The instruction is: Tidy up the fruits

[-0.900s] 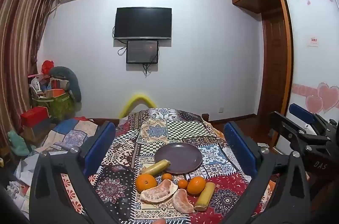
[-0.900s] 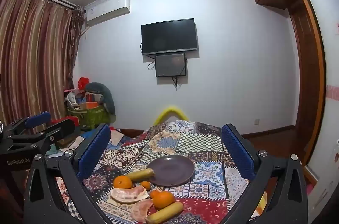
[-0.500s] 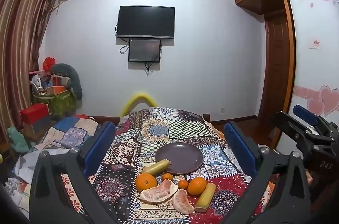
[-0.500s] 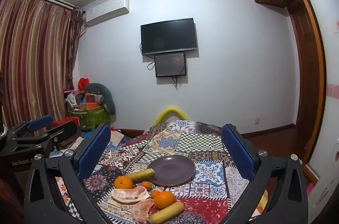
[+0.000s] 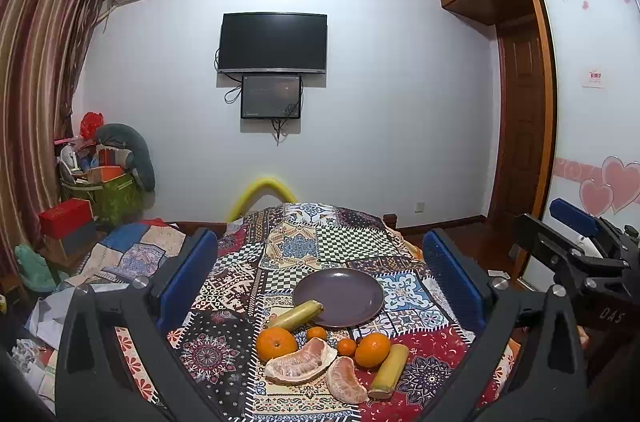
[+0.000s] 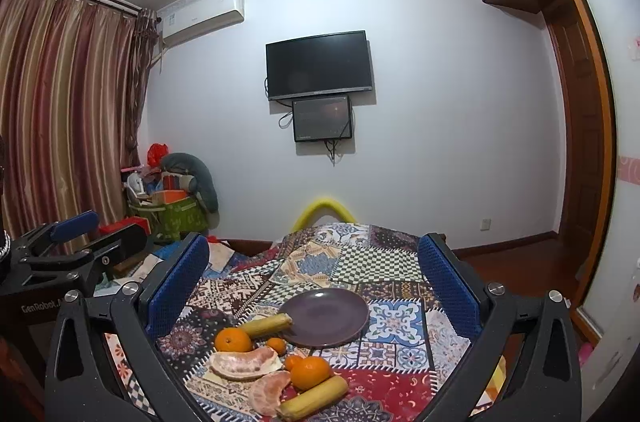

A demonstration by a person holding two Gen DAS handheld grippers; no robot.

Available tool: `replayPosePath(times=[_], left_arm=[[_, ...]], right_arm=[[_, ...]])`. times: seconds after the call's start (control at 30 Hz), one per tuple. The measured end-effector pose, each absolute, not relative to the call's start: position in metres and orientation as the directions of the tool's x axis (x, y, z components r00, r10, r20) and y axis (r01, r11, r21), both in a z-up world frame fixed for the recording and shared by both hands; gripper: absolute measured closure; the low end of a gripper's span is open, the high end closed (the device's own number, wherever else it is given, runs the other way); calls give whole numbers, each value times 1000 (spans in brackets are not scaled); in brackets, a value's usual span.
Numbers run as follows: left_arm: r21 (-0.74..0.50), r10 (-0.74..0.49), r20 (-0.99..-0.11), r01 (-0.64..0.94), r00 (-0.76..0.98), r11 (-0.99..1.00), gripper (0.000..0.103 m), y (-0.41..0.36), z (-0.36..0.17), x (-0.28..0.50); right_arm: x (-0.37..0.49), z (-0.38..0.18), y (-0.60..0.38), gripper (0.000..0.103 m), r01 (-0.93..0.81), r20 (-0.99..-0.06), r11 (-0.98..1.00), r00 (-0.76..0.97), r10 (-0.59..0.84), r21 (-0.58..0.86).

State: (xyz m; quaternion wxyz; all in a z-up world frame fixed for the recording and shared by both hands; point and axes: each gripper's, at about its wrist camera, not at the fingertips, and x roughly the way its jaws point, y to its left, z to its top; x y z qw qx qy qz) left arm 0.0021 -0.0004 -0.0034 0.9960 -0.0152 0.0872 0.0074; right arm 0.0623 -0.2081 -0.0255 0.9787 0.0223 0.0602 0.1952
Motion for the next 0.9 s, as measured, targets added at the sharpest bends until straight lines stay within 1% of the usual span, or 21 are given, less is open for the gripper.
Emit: replayPosePath(times=[0.63, 0.9], left_arm=[[-37, 13, -186, -20, 982, 999, 0, 2, -5, 8], [-33, 12, -179, -18, 984, 999, 0, 2, -5, 8]], right_arm=[[63, -21, -208, 0, -371, -117, 926, 919, 376, 64], [63, -21, -208, 0, -372, -118, 926, 918, 378, 67]])
